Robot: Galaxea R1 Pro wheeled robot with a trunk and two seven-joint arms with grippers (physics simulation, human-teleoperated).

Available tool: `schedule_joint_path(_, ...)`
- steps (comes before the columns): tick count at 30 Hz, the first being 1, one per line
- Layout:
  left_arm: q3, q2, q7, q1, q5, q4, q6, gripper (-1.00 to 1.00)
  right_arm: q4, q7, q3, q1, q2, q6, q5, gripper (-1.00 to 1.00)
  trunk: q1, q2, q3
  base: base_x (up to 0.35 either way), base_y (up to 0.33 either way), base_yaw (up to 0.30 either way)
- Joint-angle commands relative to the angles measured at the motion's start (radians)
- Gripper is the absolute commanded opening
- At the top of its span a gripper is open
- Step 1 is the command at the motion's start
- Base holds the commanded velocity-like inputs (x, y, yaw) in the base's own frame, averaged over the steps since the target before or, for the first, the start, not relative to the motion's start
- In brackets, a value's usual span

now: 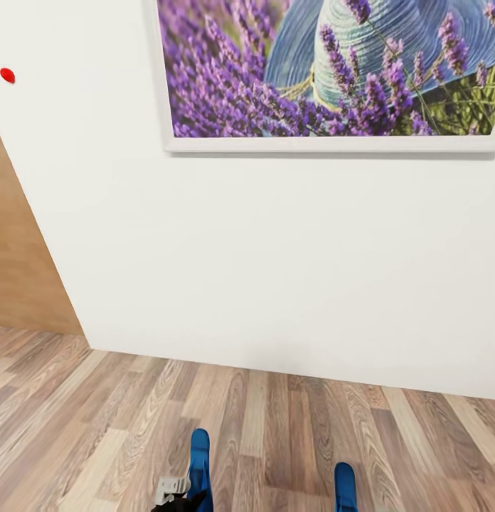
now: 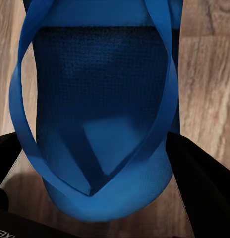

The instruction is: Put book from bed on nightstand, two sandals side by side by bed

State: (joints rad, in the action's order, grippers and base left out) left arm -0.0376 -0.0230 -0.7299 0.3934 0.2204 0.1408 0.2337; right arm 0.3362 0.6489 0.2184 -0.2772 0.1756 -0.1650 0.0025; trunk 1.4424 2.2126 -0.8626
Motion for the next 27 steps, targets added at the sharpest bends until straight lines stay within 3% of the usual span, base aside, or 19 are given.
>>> schedule_joint_path(1, -0.005, 0.0, -0.005, 0.001, 0.001, -0.001, 0.003, -1.0, 0.001, 0.006, 0.009, 0.0, -0.001, -0.01, 0.0, -1.0, 0.0, 0.0, -0.001, 0.325, 0.0, 0.001)
schedule_joint_path(15, -0.004, 0.0, -0.005, 0.001, 0.001, -0.001, 0.003, -1.0, 0.001, 0.006, 0.009, 0.0, -0.001, -0.01, -0.001, -1.0, 0.0, 0.0, -0.001, 0.325, 0.0, 0.022)
schedule_joint_path(27, -0.004, 0.0, -0.005, 0.001, 0.001, -0.001, 0.003, -1.0, 0.001, 0.006, 0.009, 0.0, -0.001, -0.01, 0.001, -1.0, 0.0, 0.0, -0.001, 0.325, 0.0, 0.237)
